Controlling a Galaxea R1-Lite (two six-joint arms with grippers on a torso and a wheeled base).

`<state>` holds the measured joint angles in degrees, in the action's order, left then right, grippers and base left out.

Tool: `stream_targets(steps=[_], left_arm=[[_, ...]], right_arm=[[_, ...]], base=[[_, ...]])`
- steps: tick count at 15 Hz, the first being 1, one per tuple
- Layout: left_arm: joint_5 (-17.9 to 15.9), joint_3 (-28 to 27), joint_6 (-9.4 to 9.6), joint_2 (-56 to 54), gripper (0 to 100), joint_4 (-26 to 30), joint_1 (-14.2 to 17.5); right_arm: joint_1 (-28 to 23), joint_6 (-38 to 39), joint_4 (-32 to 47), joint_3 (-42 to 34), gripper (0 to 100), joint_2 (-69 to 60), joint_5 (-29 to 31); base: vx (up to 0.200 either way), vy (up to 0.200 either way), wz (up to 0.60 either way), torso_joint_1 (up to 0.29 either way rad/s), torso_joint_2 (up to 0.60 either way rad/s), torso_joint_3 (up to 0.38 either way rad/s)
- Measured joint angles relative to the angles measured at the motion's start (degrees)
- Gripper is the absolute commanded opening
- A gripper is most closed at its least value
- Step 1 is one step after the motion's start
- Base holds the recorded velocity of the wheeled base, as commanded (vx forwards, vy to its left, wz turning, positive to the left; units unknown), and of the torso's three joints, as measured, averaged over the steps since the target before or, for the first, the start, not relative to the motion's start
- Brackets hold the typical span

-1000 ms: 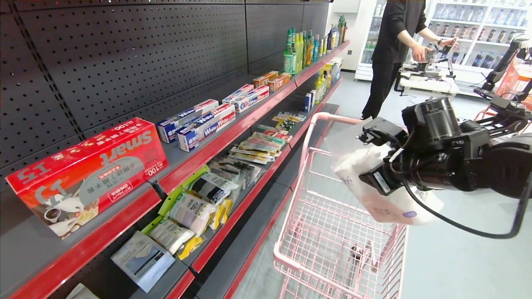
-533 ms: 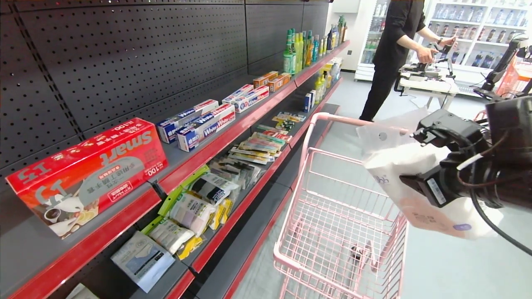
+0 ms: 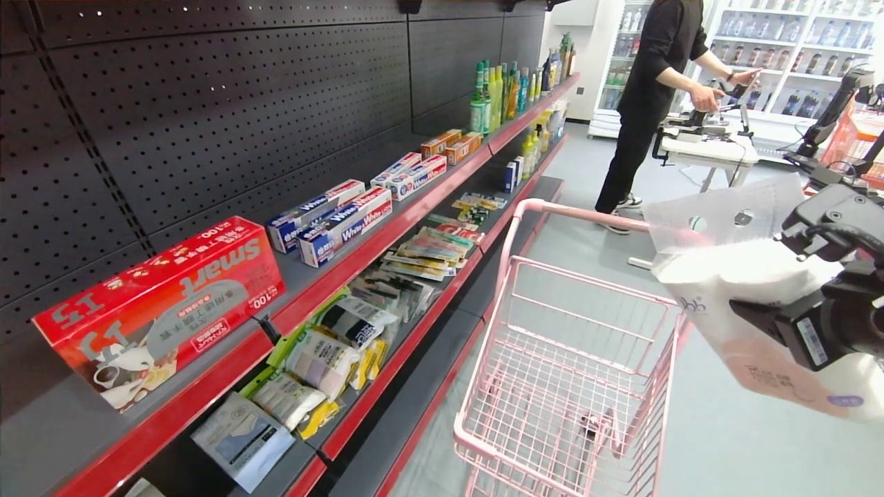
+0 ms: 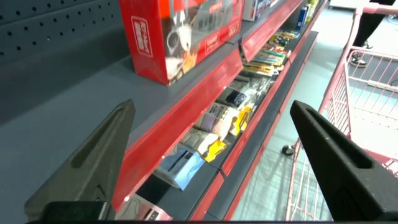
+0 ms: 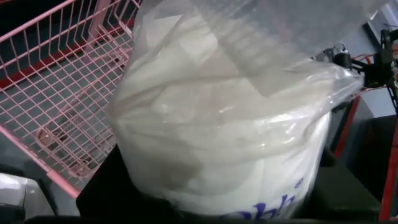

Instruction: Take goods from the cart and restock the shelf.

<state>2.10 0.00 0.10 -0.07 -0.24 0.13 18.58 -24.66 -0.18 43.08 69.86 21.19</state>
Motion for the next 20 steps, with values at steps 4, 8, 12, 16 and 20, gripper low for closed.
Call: stream_targets(steps=[4, 8, 12, 16, 20], left_arm=[[0.00, 0.00, 0.00, 0.00, 100, 0.00, 0.02], [0.00, 0.00, 0.00, 0.00, 100, 0.00, 0.02], [0.00, 0.00, 0.00, 0.00, 100, 0.02, 0.00], [-0.07, 0.00, 0.04, 0.00, 100, 0.02, 0.02], [-0.32, 0.00, 0.06, 0.00, 100, 0.00, 0.02]], right_arm=[[-0.34, -0.66, -0.15, -0.23, 0, -0.96, -0.15], [-0.23, -2.57, -0.52, 0.51, 0, -0.77, -0.66], [-0.23, -3.74, -0.55, 1.15, 0, 0.23, -0.74], [-0.09, -3.74, -0.60, 2.58, 0, 2.01, -0.83], [-0.04, -3.72, -0.57, 3.13, 0, 3.32, -0.88]], base=[[0.000, 0.000, 0.00, 0.171, -0.36, -0.192], [0.000, 0.000, 0.00, 0.164, -0.35, -0.188], [0.000, 0.000, 0.00, 0.164, -0.34, -0.172], [0.000, 0.000, 0.00, 0.116, -0.24, -0.123], [0.000, 0.000, 0.00, 0.096, -0.19, -0.094]])
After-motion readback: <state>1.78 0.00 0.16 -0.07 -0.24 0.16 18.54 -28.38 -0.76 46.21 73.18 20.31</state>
